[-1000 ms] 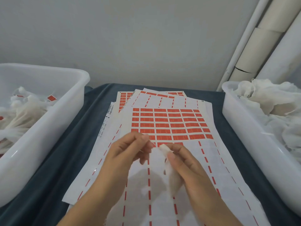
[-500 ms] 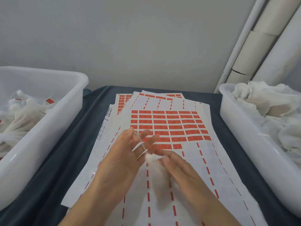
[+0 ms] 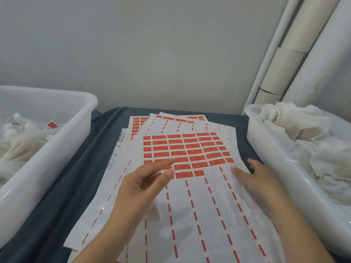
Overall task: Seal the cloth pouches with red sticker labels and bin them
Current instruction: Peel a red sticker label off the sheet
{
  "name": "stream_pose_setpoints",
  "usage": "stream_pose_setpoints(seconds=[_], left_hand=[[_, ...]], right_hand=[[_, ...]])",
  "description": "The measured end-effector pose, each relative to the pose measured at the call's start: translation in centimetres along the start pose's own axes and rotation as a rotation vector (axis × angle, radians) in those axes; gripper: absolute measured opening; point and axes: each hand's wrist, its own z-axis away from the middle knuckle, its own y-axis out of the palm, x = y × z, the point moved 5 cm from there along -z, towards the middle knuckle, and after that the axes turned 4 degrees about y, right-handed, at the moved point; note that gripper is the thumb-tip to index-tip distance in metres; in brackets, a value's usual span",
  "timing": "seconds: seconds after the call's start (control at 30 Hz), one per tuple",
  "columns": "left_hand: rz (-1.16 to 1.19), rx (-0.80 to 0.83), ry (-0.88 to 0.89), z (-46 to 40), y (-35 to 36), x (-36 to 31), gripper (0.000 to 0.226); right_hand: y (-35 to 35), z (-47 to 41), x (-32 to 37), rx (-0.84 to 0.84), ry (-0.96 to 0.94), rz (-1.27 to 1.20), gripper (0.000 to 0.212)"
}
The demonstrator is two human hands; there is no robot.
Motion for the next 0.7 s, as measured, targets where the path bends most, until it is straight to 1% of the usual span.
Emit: stream_pose_setpoints(seconds=[0.07, 0.13, 0.2, 0.27, 0.33, 0.4, 0.5, 0.53, 0.63, 0.7], left_hand=[[-0.047, -0.009, -0.013, -0.2, 0.3, 0.4, 0.022], [-0.082, -0.015, -0.011, -0.5, 0.5, 0.4, 0.019], [-0.115, -0.019, 0.011, -0.8, 0.4, 0.1, 0.018], [-0.199, 0.024, 0.049, -1.1, 0.8, -0.6, 0.016], [-0.37, 0.099, 0.116, -1.4, 1.9, -1.1, 0.015], [-0.526, 0.159, 0.183, -1.4, 3.5, -1.3, 0.021], [-0.676, 0.197, 0.253, -1.2, 5.8, -0.6, 0.03], [-0.697, 0.201, 0.255, -1.1, 6.3, -0.1, 0.032], [-0.694, 0.172, 0.197, -0.4, 7.0, 1.6, 0.034], [-0.672, 0.153, 0.161, 0.1, 7.0, 2.2, 0.034]], right_hand=[[0.0, 0.2, 0.6, 0.045, -0.002, -0.013, 0.078], [-0.1, 0.8, 1.3, 0.063, -0.025, -0.046, 0.066], [-0.4, 1.7, 1.6, 0.064, -0.054, -0.184, 0.054], [0.0, 3.3, 1.6, 0.1, -0.093, -0.311, 0.048], [1.2, 5.1, 1.5, 0.207, -0.102, -0.366, 0.047], [2.8, 6.4, 1.5, 0.338, -0.077, -0.44, 0.043], [4.1, 7.4, 2.2, 0.524, -0.081, -0.561, 0.031], [4.2, 7.5, 2.4, 0.555, -0.101, -0.574, 0.027], [4.3, 7.3, 2.7, 0.533, -0.137, -0.553, 0.018], [4.3, 7.2, 2.6, 0.512, -0.154, -0.54, 0.015]])
